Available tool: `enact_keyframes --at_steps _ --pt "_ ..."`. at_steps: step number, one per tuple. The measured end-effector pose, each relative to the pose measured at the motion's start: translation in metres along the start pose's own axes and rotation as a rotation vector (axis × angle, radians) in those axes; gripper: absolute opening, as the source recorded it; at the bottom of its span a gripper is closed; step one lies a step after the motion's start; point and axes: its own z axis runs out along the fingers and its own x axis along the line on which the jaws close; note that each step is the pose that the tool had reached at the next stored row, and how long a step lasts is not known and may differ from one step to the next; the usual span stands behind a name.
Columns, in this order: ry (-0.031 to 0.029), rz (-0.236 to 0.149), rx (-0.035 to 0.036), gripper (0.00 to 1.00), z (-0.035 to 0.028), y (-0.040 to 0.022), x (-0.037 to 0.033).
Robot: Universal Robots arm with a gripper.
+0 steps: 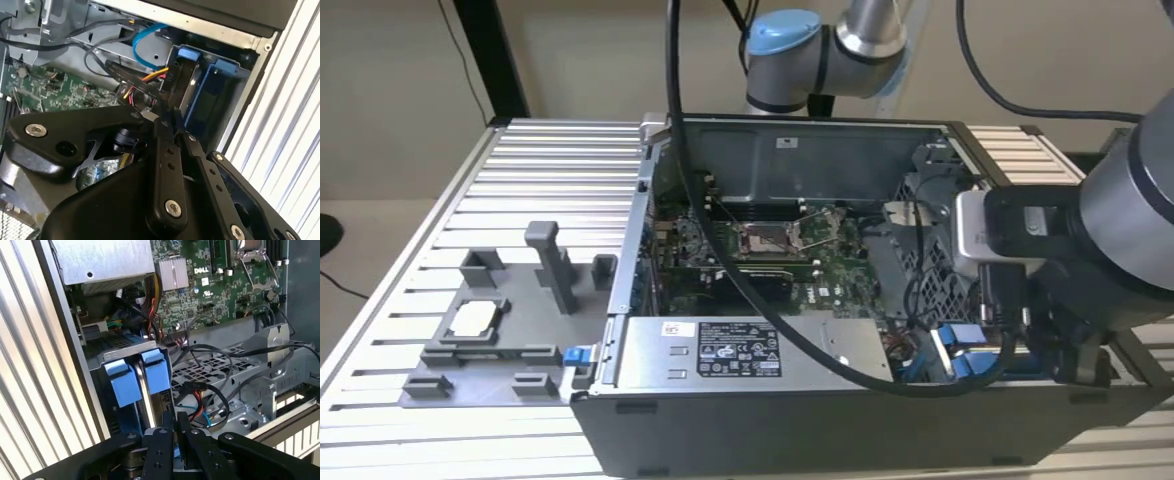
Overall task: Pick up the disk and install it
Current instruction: 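Insert the second disk wire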
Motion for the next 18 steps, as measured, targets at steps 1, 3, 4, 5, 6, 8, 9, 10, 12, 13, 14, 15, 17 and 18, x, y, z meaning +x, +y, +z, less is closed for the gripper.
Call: enact_keyframes --at_steps 1,3,4,5,6,8,9,10,12,13,14,15,17,18 --pt "0.0102 -0.005 0.0075 0.0 0.0 0.002 -0.0002" --pt "0.0313 -0.015 0.0216 0.0 -0.0003 0.0061 -0.0007" --pt "0.0416 -0.02 0.0292 0.0 -0.0002 0.0081 -0.0011" --pt "0.0521 -0.026 0.0375 0.0 -0.0001 0.0103 -0.0017" --pt "0.0615 -0.031 0.0458 0.0 0.0 0.0123 -0.0024" --pt "0.0786 -0.041 0.0632 0.0 0.0006 0.0163 -0.0043" --pt "0.086 -0.046 0.0724 0.0 0.0011 0.0184 -0.0055" --pt "0.0921 -0.051 0.0813 0.0 0.0016 0.0203 -0.007" --pt "0.1015 -0.06 0.1006 0.0 0.0031 0.0243 -0.0109" --pt "0.1042 -0.064 0.1096 0.0 0.004 0.0261 -0.013" --pt "0.1054 -0.068 0.1188 0.0 0.005 0.0281 -0.0155" --pt "0.1051 -0.071 0.1272 0.0 0.0061 0.0302 -0.018" --pt "0.1027 -0.076 0.1432 0.0 0.0083 0.0348 -0.0223" --pt "0.1033 -0.079 0.1522 0.0 0.0087 0.0371 -0.0232"
